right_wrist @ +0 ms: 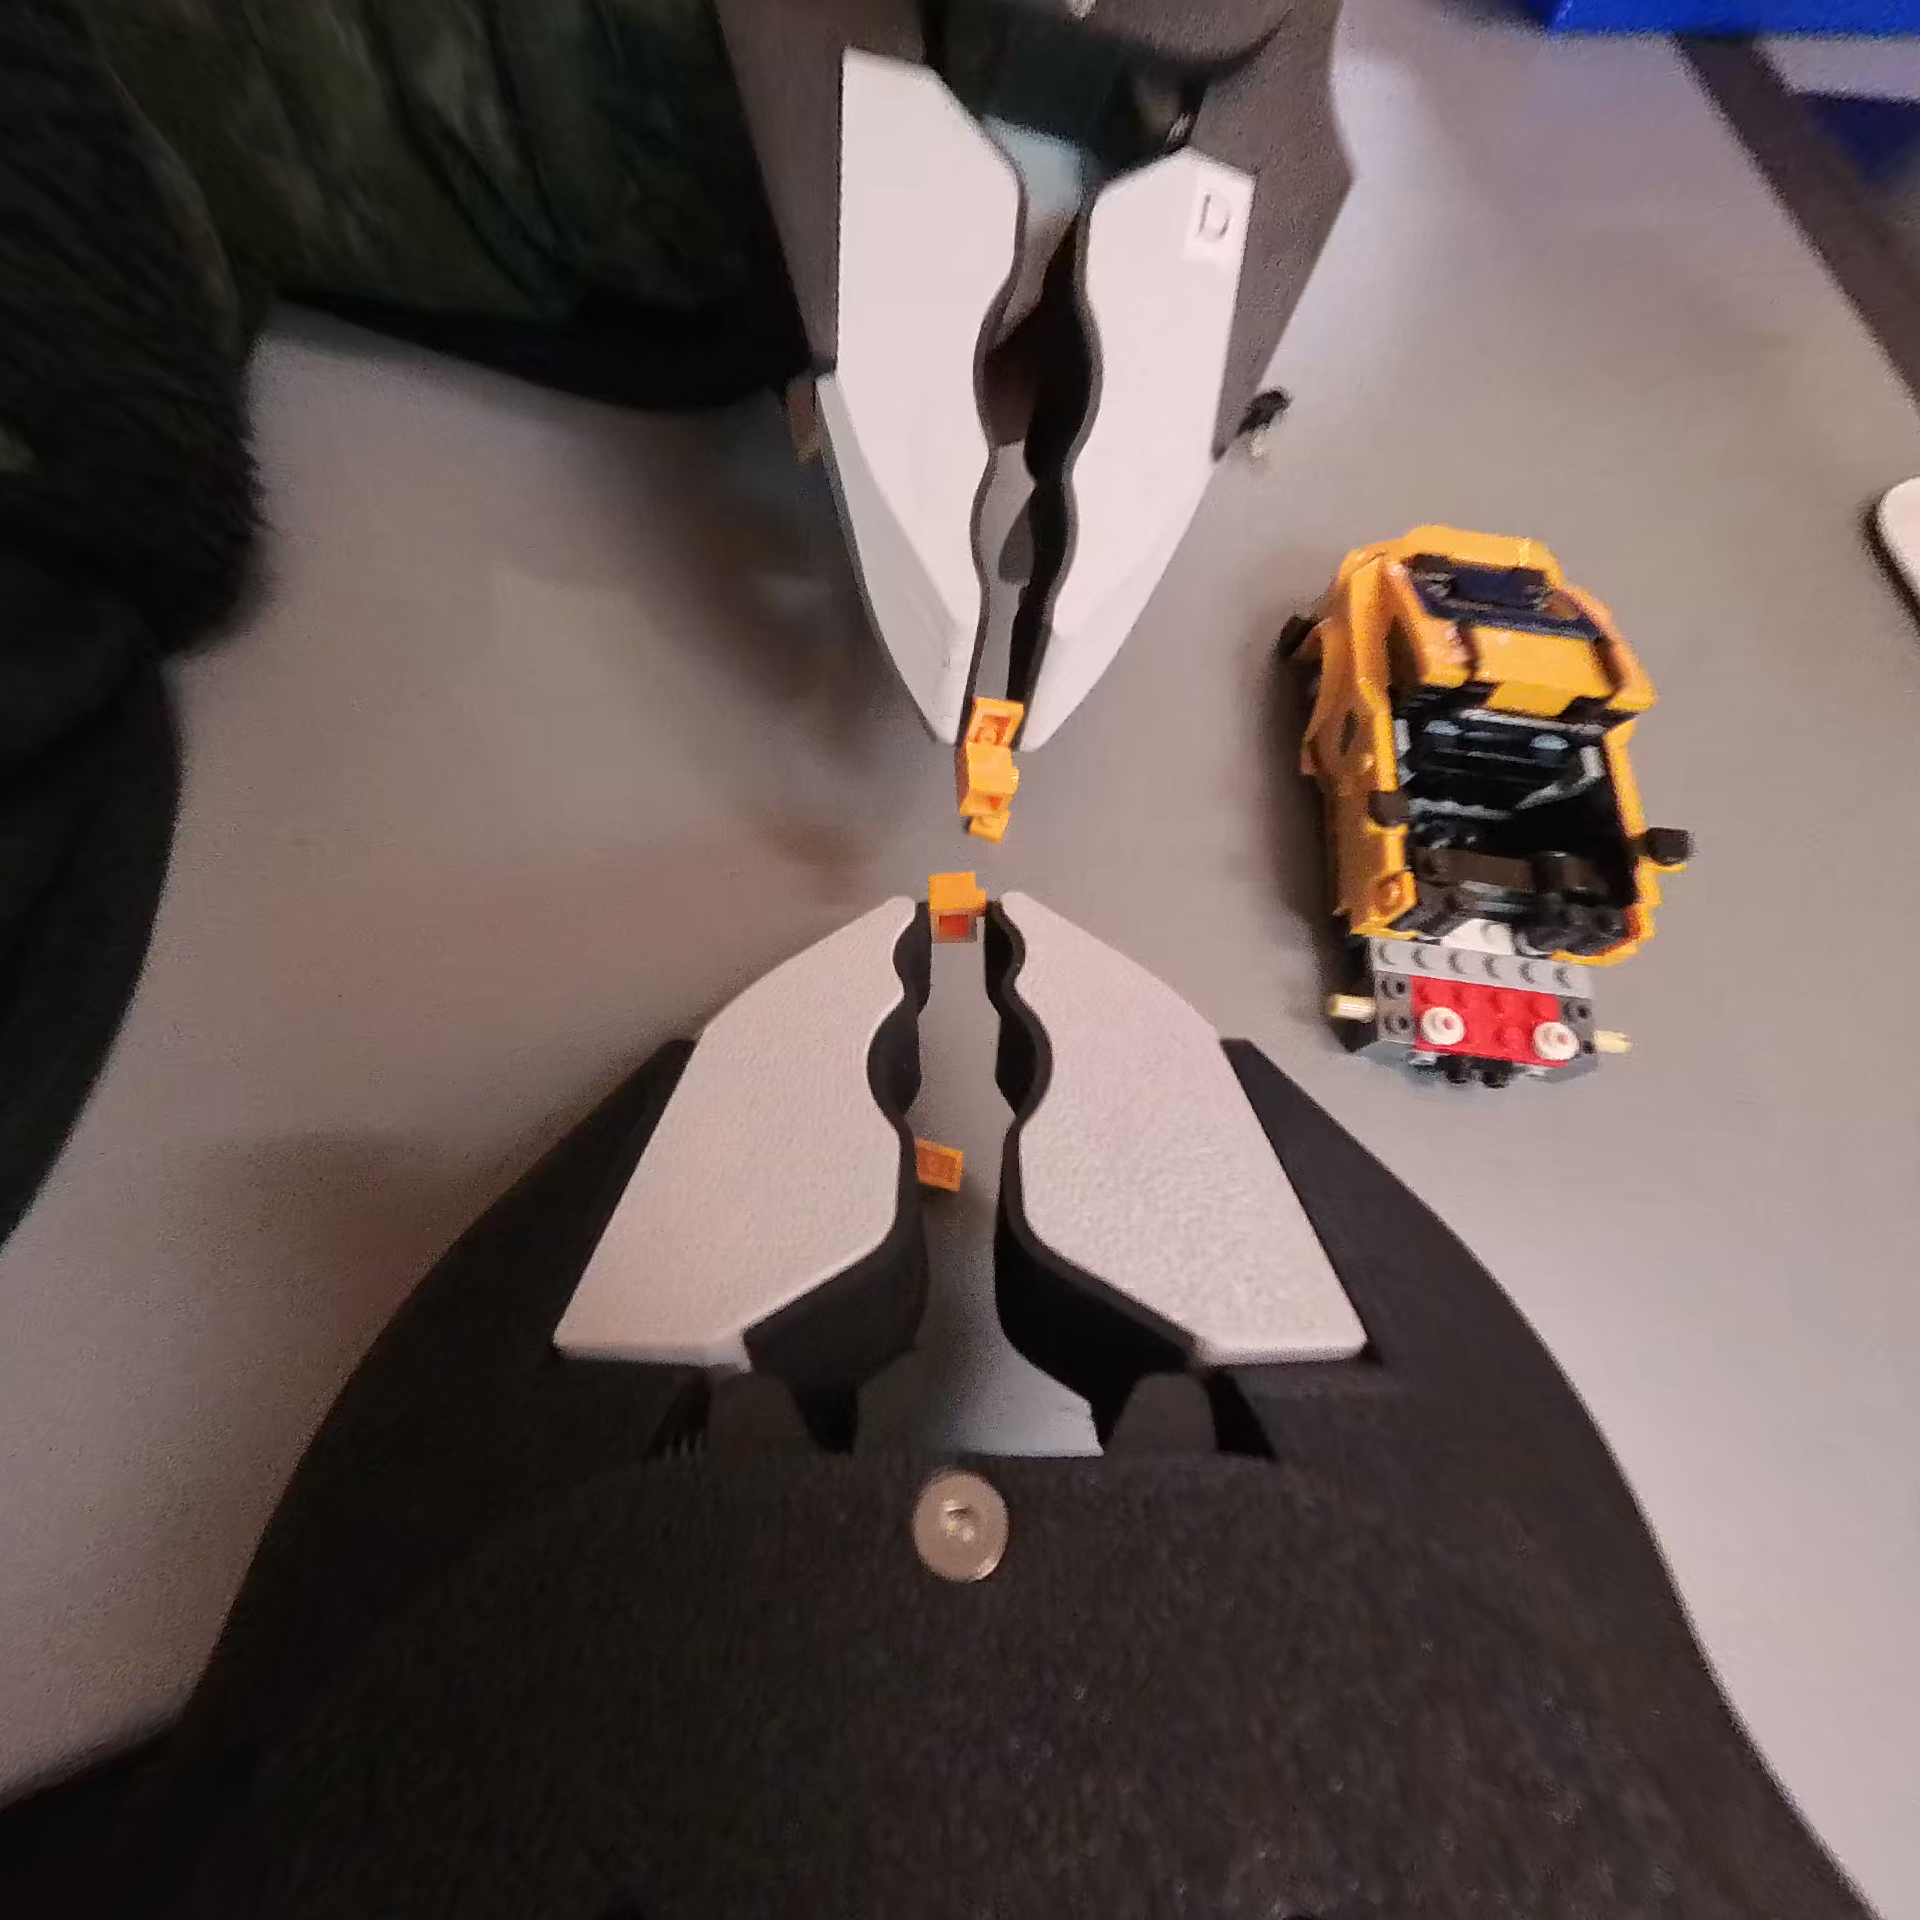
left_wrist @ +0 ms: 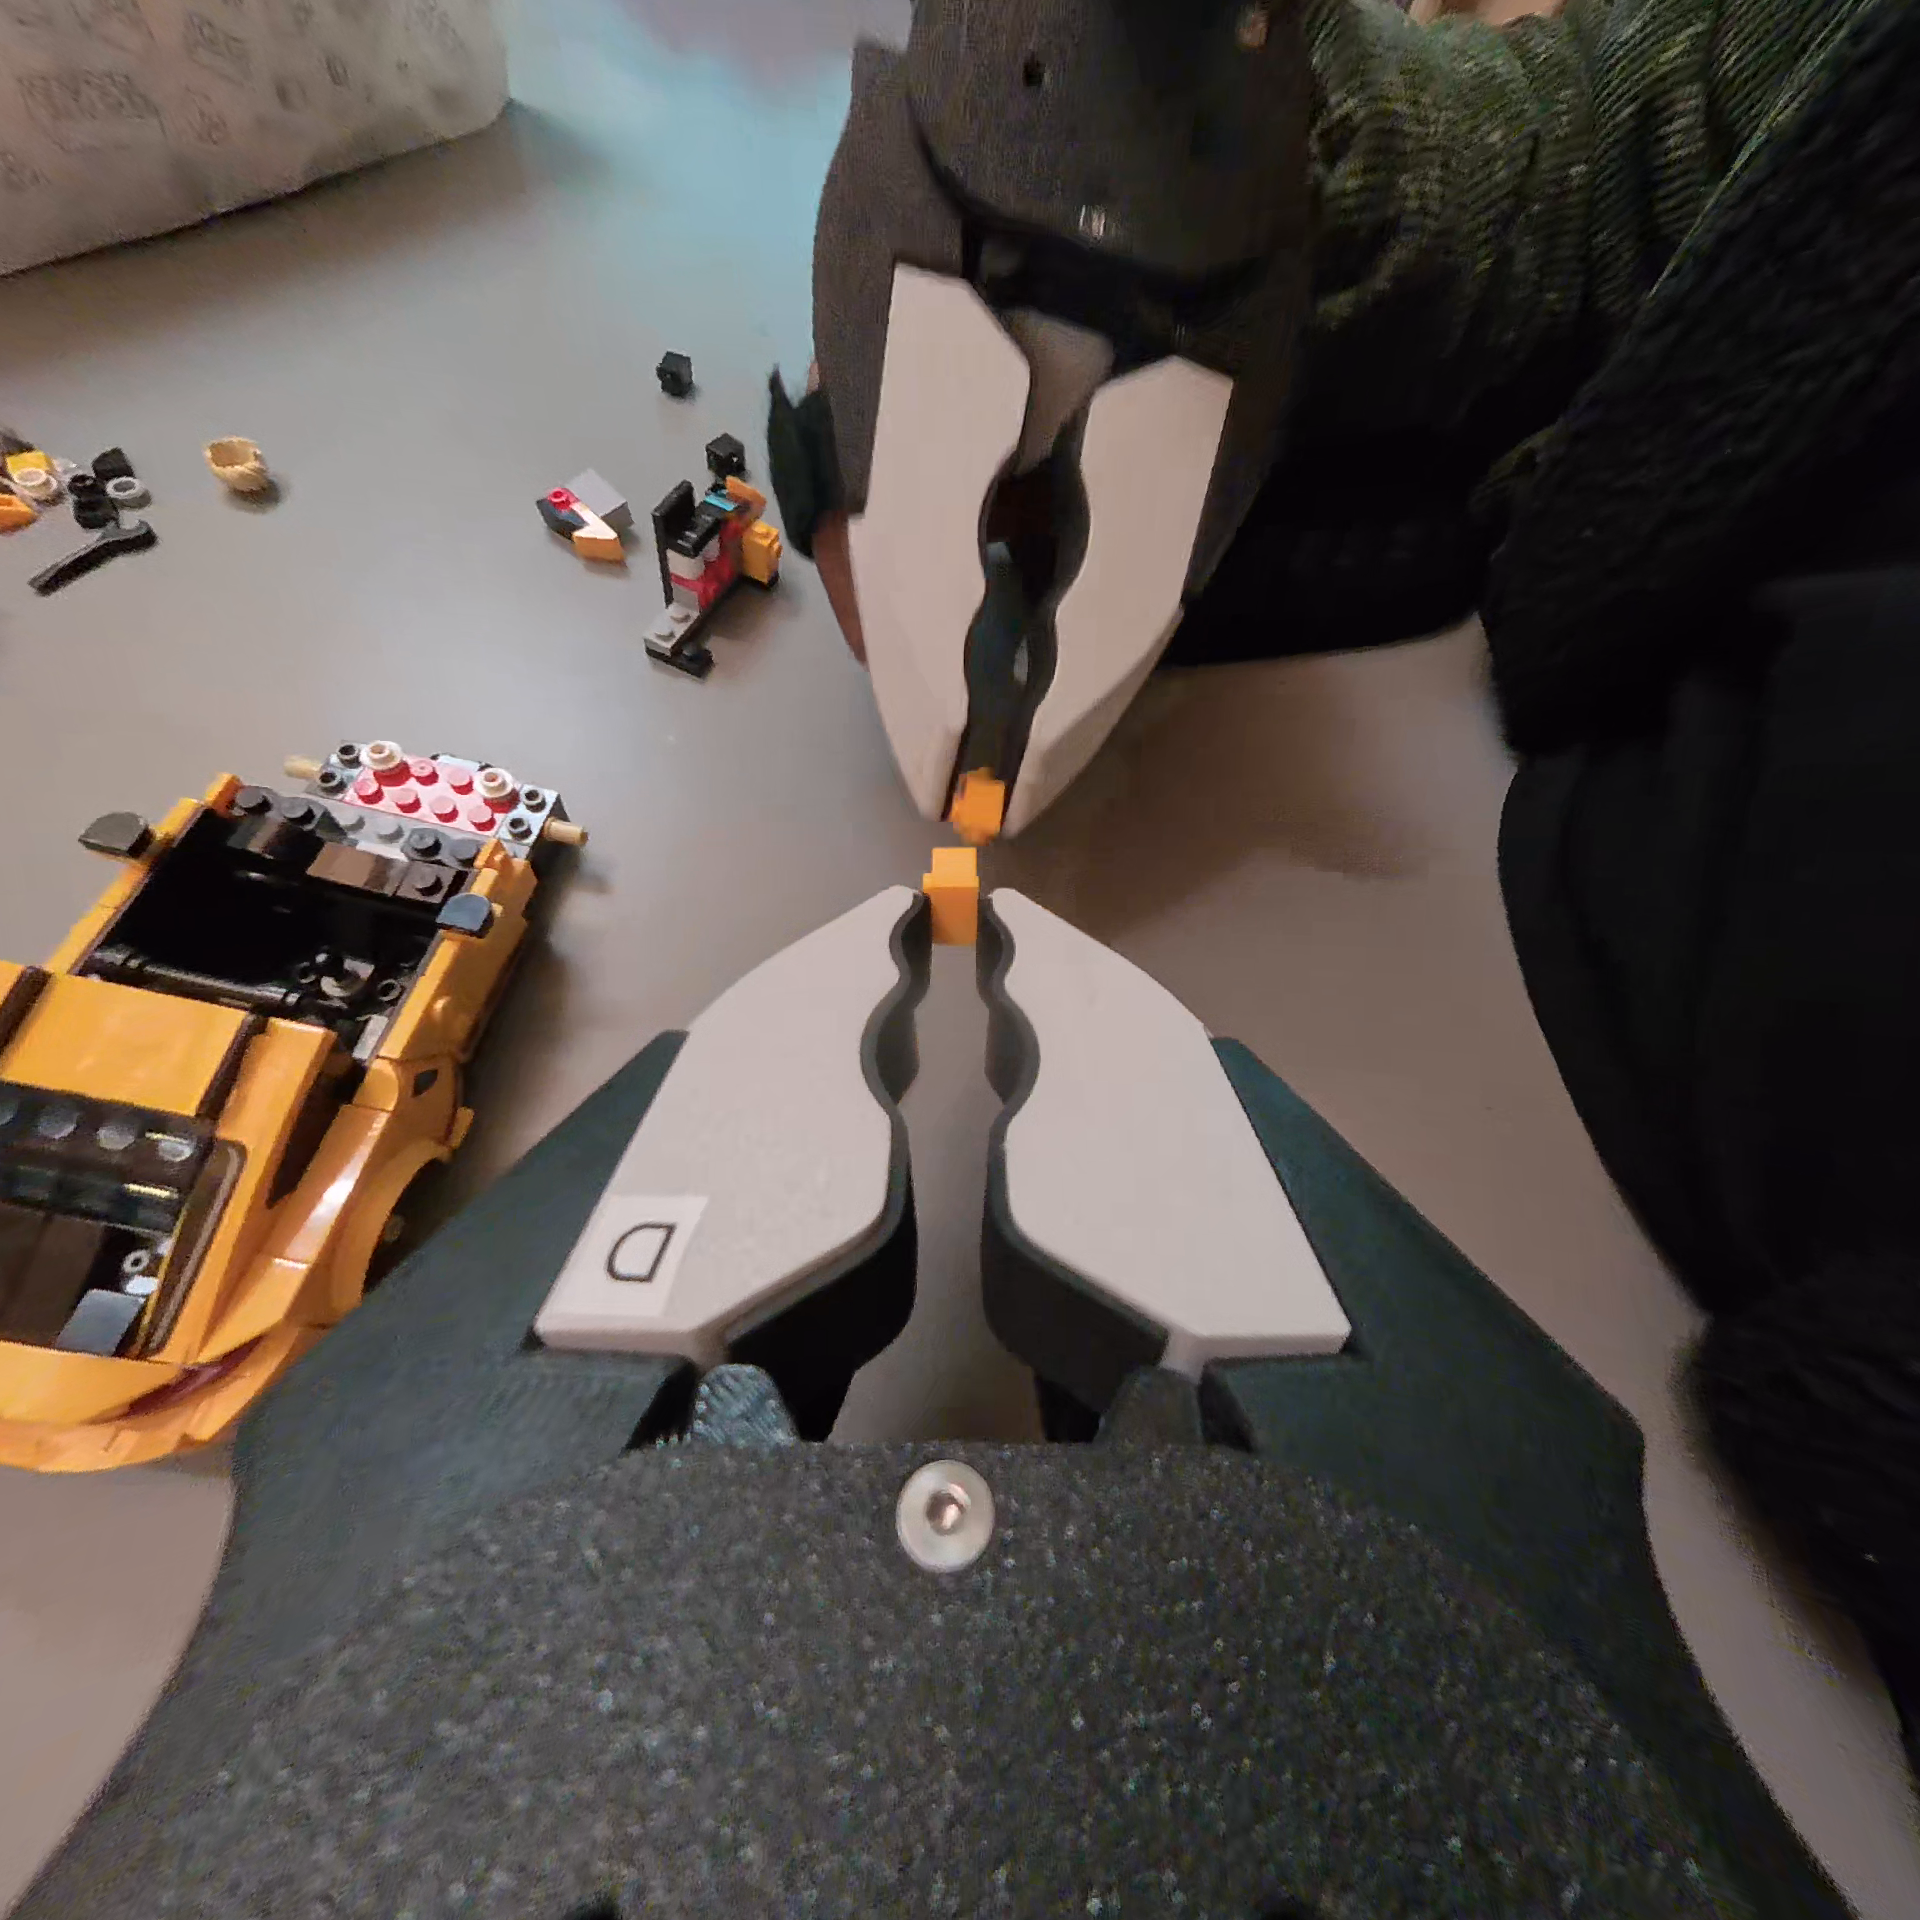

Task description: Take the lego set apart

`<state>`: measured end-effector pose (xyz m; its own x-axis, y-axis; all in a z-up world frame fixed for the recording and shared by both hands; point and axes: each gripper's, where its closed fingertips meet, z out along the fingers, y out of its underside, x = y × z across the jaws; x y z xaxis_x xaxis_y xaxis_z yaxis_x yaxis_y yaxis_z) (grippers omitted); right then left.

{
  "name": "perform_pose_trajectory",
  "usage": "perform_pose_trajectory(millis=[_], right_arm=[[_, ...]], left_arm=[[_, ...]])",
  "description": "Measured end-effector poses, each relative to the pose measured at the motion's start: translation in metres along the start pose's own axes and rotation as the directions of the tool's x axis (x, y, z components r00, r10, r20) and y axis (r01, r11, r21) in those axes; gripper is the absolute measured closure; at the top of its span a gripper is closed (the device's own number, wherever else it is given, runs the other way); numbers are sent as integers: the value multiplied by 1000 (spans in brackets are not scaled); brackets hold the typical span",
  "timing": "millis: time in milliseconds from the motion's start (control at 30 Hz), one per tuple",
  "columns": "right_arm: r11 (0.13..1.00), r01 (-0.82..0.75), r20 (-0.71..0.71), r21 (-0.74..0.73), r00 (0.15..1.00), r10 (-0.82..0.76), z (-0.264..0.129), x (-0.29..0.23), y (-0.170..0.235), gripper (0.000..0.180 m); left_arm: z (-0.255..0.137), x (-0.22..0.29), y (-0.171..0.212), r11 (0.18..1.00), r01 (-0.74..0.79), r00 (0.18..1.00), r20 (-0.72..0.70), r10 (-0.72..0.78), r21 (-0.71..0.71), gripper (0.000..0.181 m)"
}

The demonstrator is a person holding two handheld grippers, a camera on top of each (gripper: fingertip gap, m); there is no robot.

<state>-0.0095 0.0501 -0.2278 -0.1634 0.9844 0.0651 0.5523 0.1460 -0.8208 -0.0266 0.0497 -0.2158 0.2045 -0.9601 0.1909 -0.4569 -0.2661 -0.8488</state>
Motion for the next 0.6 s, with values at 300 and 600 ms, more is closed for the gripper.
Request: perform_pose_trajectory(millis=[300, 600], right_arm=[[998, -56, 38, 40, 998, 55, 6, -6, -10, 161], [999, -19, 33, 40, 999, 18, -1, -3, -7, 170]], left_arm=[[8, 11, -5, 999, -27, 999, -35, 28, 21, 173], [2, 4, 7, 997, -58, 998, 9, 59, -60, 173]])
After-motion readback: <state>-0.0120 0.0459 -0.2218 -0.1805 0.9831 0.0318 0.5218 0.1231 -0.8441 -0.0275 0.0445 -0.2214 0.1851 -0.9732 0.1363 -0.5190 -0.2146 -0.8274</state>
